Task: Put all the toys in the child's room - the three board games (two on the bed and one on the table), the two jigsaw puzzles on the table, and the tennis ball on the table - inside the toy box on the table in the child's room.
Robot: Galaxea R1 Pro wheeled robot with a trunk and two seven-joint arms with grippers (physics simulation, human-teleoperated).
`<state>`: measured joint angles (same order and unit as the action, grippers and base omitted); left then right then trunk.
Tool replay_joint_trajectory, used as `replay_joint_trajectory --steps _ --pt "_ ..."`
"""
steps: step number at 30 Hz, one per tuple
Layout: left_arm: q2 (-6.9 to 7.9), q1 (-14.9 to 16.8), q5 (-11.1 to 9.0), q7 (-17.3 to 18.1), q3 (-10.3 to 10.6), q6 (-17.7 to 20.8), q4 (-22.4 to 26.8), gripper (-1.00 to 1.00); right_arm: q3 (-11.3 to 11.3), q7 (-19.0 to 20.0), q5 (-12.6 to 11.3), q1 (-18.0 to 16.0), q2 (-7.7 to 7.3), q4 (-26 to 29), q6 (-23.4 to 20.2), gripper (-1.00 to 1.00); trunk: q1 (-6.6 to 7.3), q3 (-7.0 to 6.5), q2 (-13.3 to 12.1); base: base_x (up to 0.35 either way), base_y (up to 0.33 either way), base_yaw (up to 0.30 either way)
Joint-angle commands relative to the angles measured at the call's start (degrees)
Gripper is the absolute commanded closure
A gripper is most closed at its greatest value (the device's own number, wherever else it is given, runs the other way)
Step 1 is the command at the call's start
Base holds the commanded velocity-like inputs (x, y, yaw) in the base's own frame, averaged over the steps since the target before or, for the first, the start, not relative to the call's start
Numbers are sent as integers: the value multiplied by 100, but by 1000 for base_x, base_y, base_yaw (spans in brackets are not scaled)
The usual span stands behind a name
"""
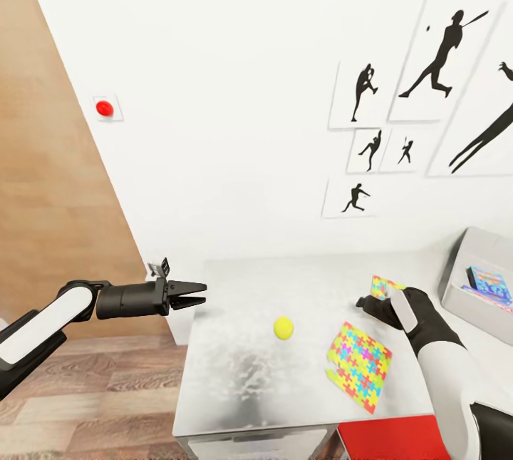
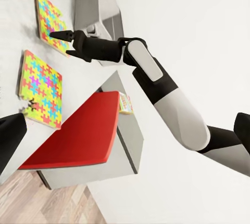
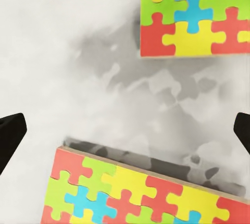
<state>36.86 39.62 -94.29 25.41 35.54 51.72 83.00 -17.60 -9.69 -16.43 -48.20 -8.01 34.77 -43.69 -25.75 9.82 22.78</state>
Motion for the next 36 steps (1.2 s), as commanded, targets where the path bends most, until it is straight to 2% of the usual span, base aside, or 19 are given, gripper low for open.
replay_joint_trajectory --steps 1,6,11,36 --pt "5 11 -1 24 14 5 -3 -100 -6 -79 -62 -5 -6 5 -21 -100 -3 22 13 0 0 0" --pt "1 11 -1 23 14 5 -3 -100 -12 -463 -86 -5 -106 3 -12 -100 -3 70 13 0 0 0" --pt "-1 11 -1 22 14 5 -3 -100 -15 -657 -102 -5 -130 3 -12 -100 -3 117 13 0 0 0" --pt "5 11 -1 25 14 5 -3 -100 -17 -695 -88 4 -62 3 9 -100 -3 354 13 0 0 0"
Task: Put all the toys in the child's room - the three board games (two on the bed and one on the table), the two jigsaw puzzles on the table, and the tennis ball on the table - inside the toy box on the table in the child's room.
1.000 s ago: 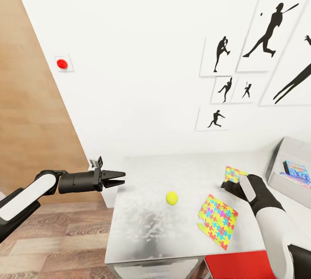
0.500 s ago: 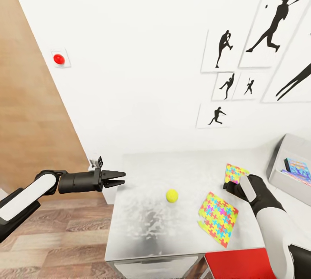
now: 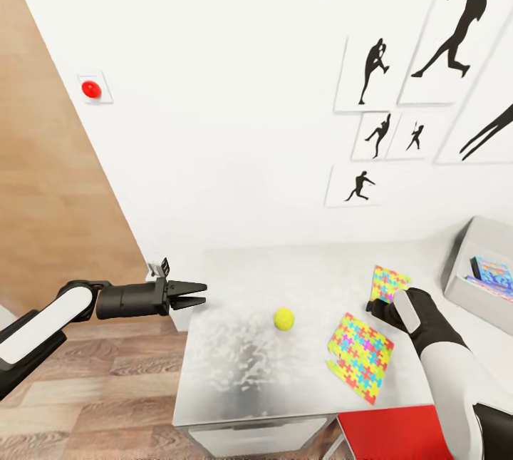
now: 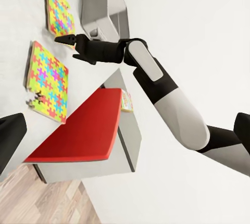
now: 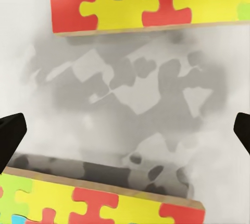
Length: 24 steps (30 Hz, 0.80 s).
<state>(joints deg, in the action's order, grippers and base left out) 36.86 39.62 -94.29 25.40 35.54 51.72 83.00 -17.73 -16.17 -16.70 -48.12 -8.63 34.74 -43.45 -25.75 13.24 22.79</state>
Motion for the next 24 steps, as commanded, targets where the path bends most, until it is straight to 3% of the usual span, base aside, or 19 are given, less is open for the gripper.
replay_joint_trajectory --steps 1,13,24 --pt "5 10 -1 26 13 5 -3 -100 -4 -46 -61 -4 1 7 -15 -100 -3 21 13 0 0 0" --pt "5 10 -1 25 14 5 -3 -100 -3 -44 -54 -4 4 7 -15 -100 -3 133 13 0 0 0" --pt "6 10 -1 26 12 5 -3 -100 13 -44 -48 -4 10 7 -3 -100 -3 146 13 -44 34 0"
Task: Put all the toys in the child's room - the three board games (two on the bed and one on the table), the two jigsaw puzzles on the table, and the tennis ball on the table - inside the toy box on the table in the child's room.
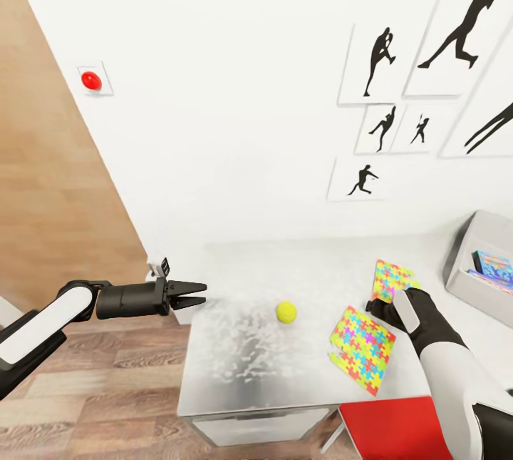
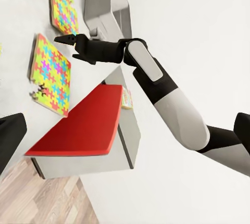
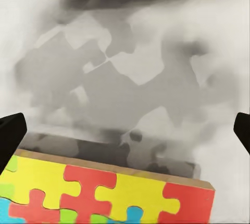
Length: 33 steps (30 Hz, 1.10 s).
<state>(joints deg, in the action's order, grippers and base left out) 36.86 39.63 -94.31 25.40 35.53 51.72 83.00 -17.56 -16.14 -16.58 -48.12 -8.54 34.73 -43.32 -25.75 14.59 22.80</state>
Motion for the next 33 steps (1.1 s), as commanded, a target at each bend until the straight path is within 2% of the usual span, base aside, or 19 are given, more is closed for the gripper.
replay_joint_trajectory --steps 1,7,24,33 --pt "5 10 0 26 14 4 -3 -100 -4 -47 -60 -4 1 7 -15 -100 -3 12 12 -46 64 0" --pt "11 10 0 26 8 4 -3 -100 -5 -47 -69 -2 1 7 -12 -100 -3 12 12 -13 113 0" --pt "14 10 0 26 8 4 -3 -100 -19 -47 -101 -4 1 7 -19 -100 -3 12 12 0 5 0" --pt "14 10 0 26 11 4 -3 -100 -20 -47 -114 -1 1 7 -21 -100 -3 76 12 0 0 0"
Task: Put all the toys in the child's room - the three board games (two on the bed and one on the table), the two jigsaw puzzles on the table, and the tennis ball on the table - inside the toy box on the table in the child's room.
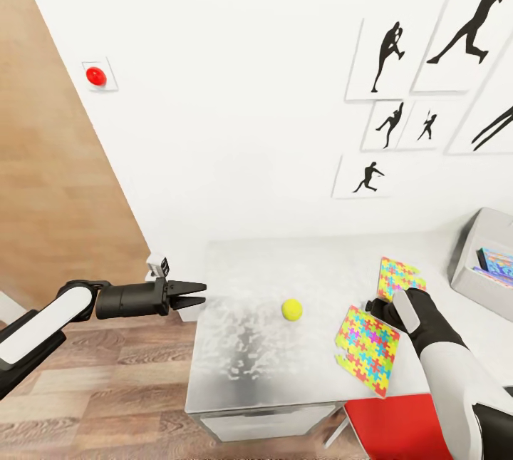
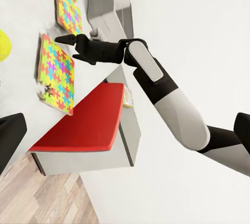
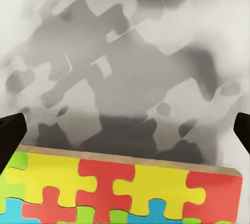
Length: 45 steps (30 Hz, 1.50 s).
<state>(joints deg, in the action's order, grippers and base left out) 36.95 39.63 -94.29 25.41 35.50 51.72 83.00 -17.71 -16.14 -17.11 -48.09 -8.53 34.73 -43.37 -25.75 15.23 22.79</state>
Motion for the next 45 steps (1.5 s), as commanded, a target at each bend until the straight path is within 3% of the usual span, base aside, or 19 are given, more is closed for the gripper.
replay_joint_trajectory --steps 1,45 --pt "5 10 -1 25 12 5 -3 -100 -4 -47 -63 -6 1 7 -19 -100 -3 21 12 0 0 0" --pt "4 10 -1 25 18 5 -3 -100 -4 -41 -66 -3 -17 7 -32 -100 -3 52 12 -34 43 0"
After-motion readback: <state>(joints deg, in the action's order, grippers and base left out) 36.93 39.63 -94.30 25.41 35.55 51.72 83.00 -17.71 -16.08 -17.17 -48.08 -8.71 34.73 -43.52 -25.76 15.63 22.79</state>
